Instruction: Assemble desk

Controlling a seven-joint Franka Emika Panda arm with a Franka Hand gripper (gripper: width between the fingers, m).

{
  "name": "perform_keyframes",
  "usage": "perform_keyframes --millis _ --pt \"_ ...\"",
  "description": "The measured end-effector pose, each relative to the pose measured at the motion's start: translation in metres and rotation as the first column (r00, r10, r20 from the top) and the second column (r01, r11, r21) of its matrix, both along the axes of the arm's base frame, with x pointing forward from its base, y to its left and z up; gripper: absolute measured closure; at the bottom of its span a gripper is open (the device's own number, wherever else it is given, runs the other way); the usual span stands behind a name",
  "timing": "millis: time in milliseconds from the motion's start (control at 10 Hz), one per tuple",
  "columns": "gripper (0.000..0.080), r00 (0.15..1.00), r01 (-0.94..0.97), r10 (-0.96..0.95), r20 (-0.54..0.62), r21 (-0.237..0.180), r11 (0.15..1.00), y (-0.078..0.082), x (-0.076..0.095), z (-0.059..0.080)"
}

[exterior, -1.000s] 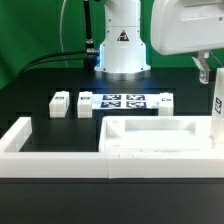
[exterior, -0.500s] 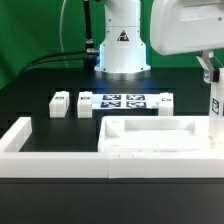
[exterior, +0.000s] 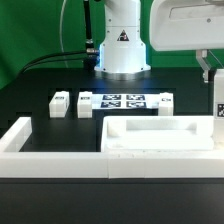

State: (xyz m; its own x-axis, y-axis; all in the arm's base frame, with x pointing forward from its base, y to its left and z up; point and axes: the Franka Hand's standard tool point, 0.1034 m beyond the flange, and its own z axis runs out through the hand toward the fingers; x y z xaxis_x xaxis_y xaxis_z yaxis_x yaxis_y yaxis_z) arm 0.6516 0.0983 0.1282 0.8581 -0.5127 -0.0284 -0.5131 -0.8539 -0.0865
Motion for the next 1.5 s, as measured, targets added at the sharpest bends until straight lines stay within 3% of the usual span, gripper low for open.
perform_keyframes --millis 200,400,800,900,1100,1200,1500 --pt "0.0512 0.964 0.263 -0.263 -0.027 0.0 0.965 0.0033 -0.0033 0.0003" --pt "0.0512 0.869 0.492 -0.492 -0.053 -0.001 0.87 0.0106 -0.0062 0.0005" --pt "0.05 0.719 0.692 -0.689 -0.092 0.005 0.722 0.0101 -0.0059 0.0004" --pt "0.05 0.739 0.671 -0.667 -0.089 0.007 0.742 0.0102 -0.006 0.0001" --pt "0.0215 0.819 0.571 -0.569 -0.08 0.007 0.821 0.0066 -0.0044 -0.0012" --pt "0.0168 0.85 0.524 -0.522 -0.072 0.012 0.852 0.0062 -0.0022 -0.0008" --pt "0.0153 0.958 0.284 -0.283 -0.044 0.022 0.958 0.0062 -0.0023 -0.0012"
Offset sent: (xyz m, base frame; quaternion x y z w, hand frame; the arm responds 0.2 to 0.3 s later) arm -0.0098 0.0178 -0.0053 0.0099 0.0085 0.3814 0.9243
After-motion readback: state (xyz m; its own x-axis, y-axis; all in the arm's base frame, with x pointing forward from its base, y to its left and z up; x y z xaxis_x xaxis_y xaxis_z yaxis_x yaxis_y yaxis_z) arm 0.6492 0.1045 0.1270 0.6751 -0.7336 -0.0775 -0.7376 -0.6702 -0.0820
